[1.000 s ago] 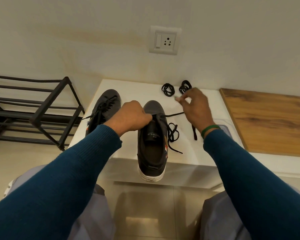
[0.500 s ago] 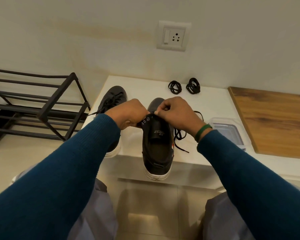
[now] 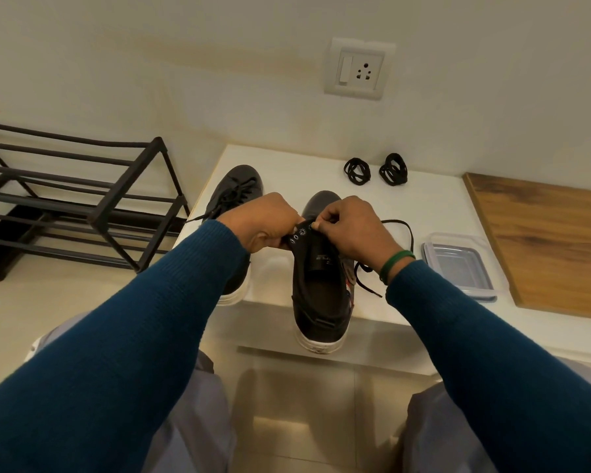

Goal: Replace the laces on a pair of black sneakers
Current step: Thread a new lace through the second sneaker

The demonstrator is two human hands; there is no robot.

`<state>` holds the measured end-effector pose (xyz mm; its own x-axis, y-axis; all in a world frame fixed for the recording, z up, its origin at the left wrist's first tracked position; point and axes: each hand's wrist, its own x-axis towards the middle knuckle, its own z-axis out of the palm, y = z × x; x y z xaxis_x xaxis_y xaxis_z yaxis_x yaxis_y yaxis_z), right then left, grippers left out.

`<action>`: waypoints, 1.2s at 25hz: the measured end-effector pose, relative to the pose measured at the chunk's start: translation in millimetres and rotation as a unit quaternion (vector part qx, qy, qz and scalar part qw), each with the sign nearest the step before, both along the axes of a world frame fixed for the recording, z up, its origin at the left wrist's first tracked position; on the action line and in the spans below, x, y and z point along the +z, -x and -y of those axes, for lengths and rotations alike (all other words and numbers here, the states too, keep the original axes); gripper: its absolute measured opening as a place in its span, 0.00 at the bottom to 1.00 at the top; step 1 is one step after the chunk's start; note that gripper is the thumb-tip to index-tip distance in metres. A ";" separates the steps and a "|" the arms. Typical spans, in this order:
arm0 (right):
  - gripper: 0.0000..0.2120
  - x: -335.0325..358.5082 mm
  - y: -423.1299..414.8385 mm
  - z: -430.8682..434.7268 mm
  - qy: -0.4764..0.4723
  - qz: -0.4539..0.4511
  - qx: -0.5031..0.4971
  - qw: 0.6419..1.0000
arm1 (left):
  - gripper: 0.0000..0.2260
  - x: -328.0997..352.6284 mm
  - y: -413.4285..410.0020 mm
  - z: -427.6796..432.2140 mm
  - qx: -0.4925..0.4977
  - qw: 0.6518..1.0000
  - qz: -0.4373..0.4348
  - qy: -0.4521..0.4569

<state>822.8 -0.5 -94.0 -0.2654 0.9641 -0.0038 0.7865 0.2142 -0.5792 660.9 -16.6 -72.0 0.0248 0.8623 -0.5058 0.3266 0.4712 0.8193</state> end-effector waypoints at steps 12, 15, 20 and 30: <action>0.12 3.6 -15.0 -3.0 -0.010 -0.105 0.010 0.994 | 0.05 -7.9 -8.5 -2.6 0.067 0.970 -0.035 -0.231; 0.18 1.0 -13.6 3.3 -0.005 -0.040 0.093 0.995 | 0.07 20.9 8.1 -13.8 0.235 0.880 0.284 -0.299; 0.19 -1.5 -18.7 -1.2 -0.022 0.010 0.107 0.994 | 0.09 10.5 15.8 -1.9 -0.130 0.873 -0.303 -0.360; 0.16 -1.1 -22.2 0.6 -0.064 0.129 0.083 0.986 | 0.06 44.2 18.3 -13.9 0.276 0.818 0.445 -0.237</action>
